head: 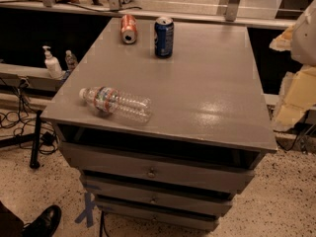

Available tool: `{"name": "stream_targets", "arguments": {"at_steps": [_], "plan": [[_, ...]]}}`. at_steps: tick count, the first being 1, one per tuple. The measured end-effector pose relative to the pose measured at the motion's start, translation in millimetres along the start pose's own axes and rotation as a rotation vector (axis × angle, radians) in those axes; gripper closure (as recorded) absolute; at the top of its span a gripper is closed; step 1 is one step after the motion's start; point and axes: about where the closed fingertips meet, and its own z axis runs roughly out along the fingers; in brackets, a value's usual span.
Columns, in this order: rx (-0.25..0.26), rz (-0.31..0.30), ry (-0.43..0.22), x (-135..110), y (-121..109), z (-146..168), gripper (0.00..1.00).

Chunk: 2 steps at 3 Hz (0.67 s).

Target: Place water bottle upright

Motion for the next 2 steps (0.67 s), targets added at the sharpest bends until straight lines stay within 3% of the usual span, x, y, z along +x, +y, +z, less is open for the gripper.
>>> {"name": "stream_targets", "arguments": {"at_steps": [1,2], "plan": [[0.0,0.0,0.0,-0.1,0.0,0.0,0.0],[-0.023,0.004,-0.066,-18.9,-0.5,7.4,0.0]]}}
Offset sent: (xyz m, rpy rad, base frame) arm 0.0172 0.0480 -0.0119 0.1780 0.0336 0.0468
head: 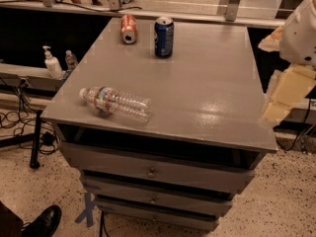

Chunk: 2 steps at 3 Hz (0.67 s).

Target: Place water bottle upright

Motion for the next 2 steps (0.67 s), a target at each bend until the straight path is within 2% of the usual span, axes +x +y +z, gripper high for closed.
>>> {"name": "stream_targets", "arguments": {"at_steps": [1,2], "plan": [[-0.052,0.021,-0.09,-46.6,0.1,23.2,0.0],[-0.111,0.072,-0.153,-97.6,6.1,44.1,0.0]]}}
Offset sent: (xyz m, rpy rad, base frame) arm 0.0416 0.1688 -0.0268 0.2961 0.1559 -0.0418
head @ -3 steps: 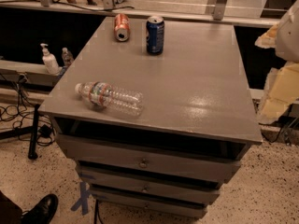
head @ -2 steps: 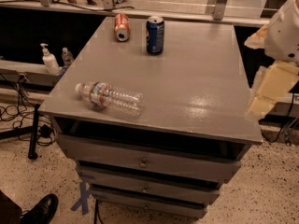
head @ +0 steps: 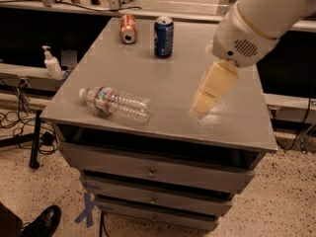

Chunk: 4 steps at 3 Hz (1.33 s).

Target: Place water bottle upright

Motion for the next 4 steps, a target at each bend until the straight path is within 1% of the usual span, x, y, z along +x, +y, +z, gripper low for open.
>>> {"name": "stream_targets", "arguments": {"at_steps": [1,2,3,4], "plan": [[-0.043,0.058,-0.053,-42.5,8.8,18.2,0.0],[-0.046,0.12,-0.08,-78.7,21.0,26.7,0.0],[-0.046,0.162,-0.081,-80.0,21.6,25.7,0.0],[-0.046,0.162,-0.081,-80.0,21.7,25.7,0.0]]}}
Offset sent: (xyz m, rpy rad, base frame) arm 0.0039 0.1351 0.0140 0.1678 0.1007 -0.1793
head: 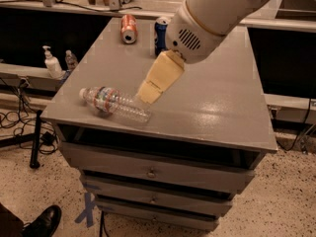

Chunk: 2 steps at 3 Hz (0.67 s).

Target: Place water bottle upright

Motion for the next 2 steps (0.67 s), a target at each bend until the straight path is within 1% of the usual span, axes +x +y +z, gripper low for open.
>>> {"name": "stream_targets", "arguments": {"at_steps": [1,2], "plan": [[0.006,-0.022,-0.021,-9.2,-3.2,6.9,0.0],[0.023,-0.053,-0.043,-25.3,-11.9,19.9,0.0]]}}
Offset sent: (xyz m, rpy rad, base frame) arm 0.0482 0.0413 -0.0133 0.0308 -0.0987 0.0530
